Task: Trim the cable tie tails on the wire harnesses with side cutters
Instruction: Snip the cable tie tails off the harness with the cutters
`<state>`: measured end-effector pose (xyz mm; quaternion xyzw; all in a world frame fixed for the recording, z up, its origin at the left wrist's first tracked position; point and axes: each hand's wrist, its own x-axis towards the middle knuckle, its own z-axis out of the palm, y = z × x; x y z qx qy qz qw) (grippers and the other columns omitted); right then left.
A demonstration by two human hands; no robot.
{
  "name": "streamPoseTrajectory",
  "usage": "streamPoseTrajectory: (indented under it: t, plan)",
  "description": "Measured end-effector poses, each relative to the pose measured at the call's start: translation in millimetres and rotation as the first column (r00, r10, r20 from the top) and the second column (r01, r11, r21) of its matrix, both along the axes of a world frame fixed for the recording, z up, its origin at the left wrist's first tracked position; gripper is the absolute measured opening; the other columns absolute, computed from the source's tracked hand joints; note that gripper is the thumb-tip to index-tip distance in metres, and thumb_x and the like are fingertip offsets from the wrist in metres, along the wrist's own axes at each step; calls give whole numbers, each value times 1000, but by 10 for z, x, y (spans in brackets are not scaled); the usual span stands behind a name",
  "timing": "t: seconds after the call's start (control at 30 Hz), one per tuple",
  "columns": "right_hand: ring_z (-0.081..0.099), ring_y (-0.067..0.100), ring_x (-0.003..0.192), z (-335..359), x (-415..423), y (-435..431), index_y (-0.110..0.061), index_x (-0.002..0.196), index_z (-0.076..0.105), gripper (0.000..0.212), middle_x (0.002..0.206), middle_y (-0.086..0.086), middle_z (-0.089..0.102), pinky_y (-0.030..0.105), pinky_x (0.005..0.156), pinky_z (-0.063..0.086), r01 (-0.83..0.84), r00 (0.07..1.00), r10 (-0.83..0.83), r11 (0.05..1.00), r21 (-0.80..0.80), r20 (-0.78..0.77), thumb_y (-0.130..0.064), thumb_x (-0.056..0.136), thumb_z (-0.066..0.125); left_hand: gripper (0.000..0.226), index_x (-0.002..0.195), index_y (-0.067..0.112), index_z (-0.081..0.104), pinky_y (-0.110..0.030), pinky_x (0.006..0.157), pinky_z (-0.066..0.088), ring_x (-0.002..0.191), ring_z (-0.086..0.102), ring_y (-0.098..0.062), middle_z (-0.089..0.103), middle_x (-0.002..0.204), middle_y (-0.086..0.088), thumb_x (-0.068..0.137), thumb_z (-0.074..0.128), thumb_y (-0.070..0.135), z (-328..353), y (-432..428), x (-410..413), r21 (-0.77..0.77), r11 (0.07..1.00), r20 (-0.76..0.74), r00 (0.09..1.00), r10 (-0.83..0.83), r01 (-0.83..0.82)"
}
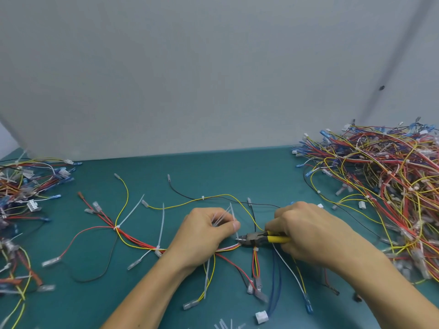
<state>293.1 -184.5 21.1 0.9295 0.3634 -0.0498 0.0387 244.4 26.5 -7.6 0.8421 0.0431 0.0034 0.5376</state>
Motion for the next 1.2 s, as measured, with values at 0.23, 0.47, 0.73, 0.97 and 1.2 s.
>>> streamPoseTrajectory:
  t: [0.23,0.47,0.73,0.97,1.2]
  plan:
    - [56,26,82,0,-3,2,-25,84,54,6,83,-1,55,33,61,46,2,1000,-2,1000,-1,15,-26,80,49,14,70,17,71,-28,67,41,64,52,-10,68,73,-7,81,72,24,8,-13,3,-1,1000,-3,1000,17,-17]
    - [56,27,81,-7,-3,6,-26,80,51,2,81,-1,56,32,60,45,16,1000,-16,1000,1,12,-25,79,50,14,70,16,71,-28,67,40,64,51,-10,65,68,0,81,73,23,11,-6,-2,-27,1000,-14,1000,12,-12]
    - [54,26,85,11,-62,58,-24,85,51,4,86,-3,54,28,48,19,29,995,-25,999,-34,93,-24,82,49,17,70,12,71,-14,59,41,60,55,-3,72,73,2,85,67,16,30,22,-17,-84,996,15,999,32,-30]
    - [57,25,95,83,-82,48,-23,99,53,16,96,-7,54,32,66,45,107,992,-114,988,111,50,-28,84,47,13,95,9,62,-14,37,19,34,20,-7,67,70,-10,87,60,-1,125,116,-4,-555,818,-56,988,142,-149]
    - [56,25,97,222,-152,77,-28,105,50,17,98,-8,54,35,70,47,186,971,-225,923,338,82,-34,90,47,20,89,7,53,-18,37,21,37,20,-10,39,53,-2,89,34,-1,182,209,8,-725,660,-123,979,162,-200]
